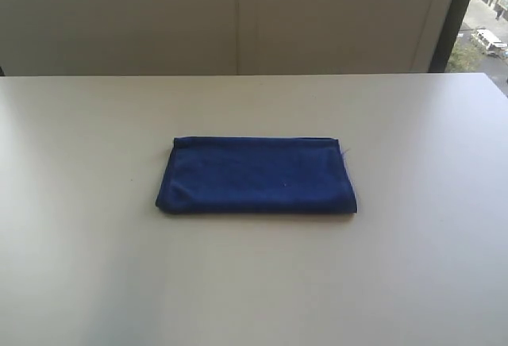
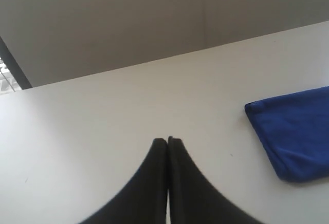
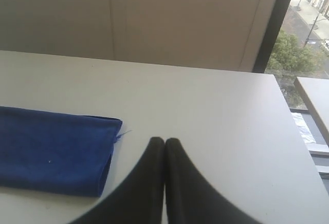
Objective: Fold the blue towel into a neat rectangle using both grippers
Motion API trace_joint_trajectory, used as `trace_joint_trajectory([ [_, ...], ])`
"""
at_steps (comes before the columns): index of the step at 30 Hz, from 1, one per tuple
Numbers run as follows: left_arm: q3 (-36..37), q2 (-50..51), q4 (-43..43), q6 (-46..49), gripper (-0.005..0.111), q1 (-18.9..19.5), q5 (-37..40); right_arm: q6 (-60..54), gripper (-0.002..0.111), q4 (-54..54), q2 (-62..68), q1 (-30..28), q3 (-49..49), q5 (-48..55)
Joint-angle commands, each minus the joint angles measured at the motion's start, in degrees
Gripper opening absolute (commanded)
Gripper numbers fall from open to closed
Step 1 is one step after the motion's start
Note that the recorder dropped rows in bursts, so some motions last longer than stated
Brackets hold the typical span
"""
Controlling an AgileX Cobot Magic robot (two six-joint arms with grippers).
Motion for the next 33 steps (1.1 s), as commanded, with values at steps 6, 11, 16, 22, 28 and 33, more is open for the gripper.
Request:
trace_joint_trajectory([
  [6,0.47,-22.18,-0.98,-0.51,0.0,2.75,16.29,0.24,0.0,0.28,-0.38,0.13,-0.33,-0.54],
  [11,3.07,-31.25,-1.08,-1.3,0.0,4.32,15.11,0.24,0.0,0.28,-0.38,0.13,-0.33,-0.54],
  [16,9.52,-36.19,-1.08,-7.85,0.0,7.37,14.16,0.24,0.0,0.28,-0.38,0.13,-0.33,-0.54],
  [22,11.82,-35.4,-1.21,-16.29,0.0,7.37,10.98,0.24,0.0,0.28,-0.38,0.13,-0.33,-0.55],
  [28,13.5,-35.16,-0.8,-25.41,0.0,7.37,3.81,0.24,0.0,0.28,-0.38,0.13,-0.33,-0.55],
  [33,20.22,-35.16,24.33,-47.71,0.0,7.37,-0.69,0.24,0.0,0.28,-0.38,0.13,-0.33,-0.55],
])
